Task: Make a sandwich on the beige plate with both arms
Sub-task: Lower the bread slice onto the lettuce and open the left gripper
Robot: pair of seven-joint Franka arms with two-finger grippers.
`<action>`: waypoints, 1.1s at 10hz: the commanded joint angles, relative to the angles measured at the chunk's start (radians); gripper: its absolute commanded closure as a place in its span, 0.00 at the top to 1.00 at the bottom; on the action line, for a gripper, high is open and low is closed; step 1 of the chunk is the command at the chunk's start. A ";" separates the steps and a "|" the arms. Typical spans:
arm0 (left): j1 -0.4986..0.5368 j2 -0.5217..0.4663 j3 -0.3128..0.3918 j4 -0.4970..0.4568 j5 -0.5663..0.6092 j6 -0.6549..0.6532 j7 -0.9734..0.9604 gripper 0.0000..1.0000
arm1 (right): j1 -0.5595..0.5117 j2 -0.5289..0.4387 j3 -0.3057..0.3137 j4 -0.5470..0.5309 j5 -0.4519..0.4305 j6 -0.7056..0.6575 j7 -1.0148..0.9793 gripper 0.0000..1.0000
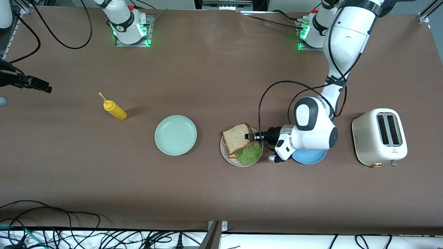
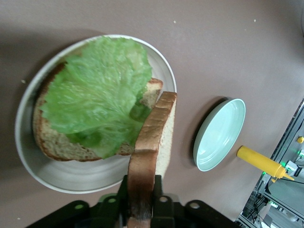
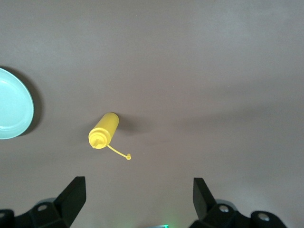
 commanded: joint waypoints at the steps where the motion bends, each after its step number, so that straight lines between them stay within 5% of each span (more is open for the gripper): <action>1: 0.008 0.024 0.001 0.026 -0.032 -0.003 0.032 0.43 | 0.009 -0.006 -0.012 -0.006 0.115 0.003 0.053 1.00; 7: 0.074 0.058 0.014 0.018 -0.026 -0.004 0.169 0.64 | 0.011 -0.003 -0.012 -0.005 0.111 -0.005 0.070 1.00; 8: 0.082 0.058 0.040 0.015 -0.026 -0.004 0.178 0.72 | 0.011 -0.003 -0.012 -0.005 0.102 -0.005 0.069 1.00; 9: 0.100 0.046 0.047 0.012 -0.024 -0.004 0.179 1.00 | 0.011 -0.003 -0.012 -0.005 0.102 -0.005 0.069 1.00; 11: 0.123 0.011 0.051 0.008 -0.023 -0.006 0.178 1.00 | 0.011 -0.003 -0.012 -0.005 0.102 -0.005 0.069 1.00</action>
